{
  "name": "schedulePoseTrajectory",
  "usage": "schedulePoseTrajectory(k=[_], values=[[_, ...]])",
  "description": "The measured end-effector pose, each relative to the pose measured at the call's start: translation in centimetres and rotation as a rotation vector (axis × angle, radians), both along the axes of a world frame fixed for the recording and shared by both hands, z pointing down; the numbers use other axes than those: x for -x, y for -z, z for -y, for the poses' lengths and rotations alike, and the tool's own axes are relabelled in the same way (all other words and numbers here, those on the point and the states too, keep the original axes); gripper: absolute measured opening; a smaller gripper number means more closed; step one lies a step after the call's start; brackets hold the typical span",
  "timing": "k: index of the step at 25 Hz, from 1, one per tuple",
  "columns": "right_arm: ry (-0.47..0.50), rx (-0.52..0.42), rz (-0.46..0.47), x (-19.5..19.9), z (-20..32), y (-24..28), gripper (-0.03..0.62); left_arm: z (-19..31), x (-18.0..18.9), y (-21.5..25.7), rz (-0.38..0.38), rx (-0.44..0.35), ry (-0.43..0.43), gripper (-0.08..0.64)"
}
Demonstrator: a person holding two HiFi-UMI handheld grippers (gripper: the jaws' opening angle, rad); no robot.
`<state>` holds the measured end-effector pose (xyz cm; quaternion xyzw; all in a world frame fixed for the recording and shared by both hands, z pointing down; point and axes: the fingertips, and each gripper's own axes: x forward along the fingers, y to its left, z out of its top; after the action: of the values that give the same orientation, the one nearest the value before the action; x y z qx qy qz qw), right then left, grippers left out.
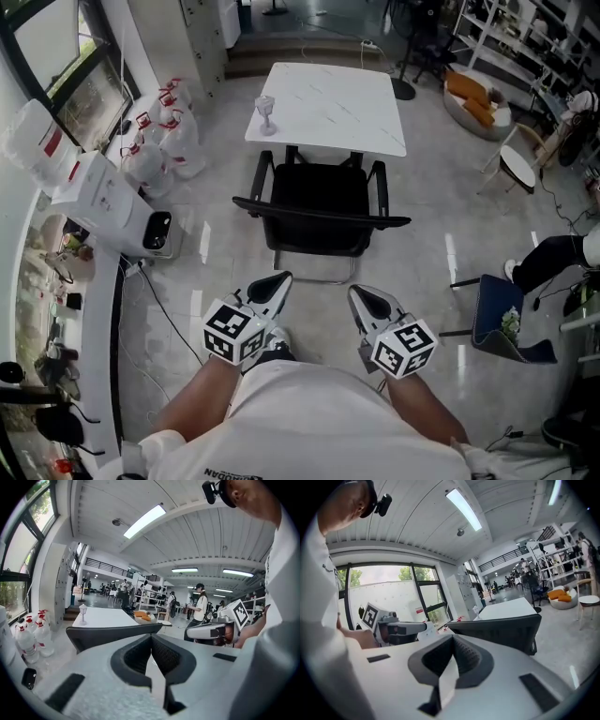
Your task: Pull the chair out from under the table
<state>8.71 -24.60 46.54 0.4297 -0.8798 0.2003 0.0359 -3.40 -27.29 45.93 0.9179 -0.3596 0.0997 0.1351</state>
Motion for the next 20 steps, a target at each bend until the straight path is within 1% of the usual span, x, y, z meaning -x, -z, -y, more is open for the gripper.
schedulePoseTrajectory(k=[3,8,12,17,20], values=[[-0.021,-0.006,-0.015,1.2,2.4,0.4,0.005,2.6,1.5,0.3,-0.007,-0.009,-0.015,0.008],[-0.072,-0.010,-0.033,3.1,6.0,0.9,0.005,6.2,3.6,0.2,-0.002,-0.011,-0.058,0.008],[-0.113,-0.007,-0.048,4.5,8.3,0.7,0.005,8.6,4.8,0.2,-0.005,-0.027,-0.097,0.008],[-0.154,-0.019,-0.083,5.8,9.5,0.8,0.005,10.3,5.7,0.0,0.001,-0.047,-0.157,0.008],[-0.177,-0.019,-0.098,5.8,9.9,0.8,0.005,11.0,5.6,-0.4,-0.001,-0.033,-0.177,0.008]])
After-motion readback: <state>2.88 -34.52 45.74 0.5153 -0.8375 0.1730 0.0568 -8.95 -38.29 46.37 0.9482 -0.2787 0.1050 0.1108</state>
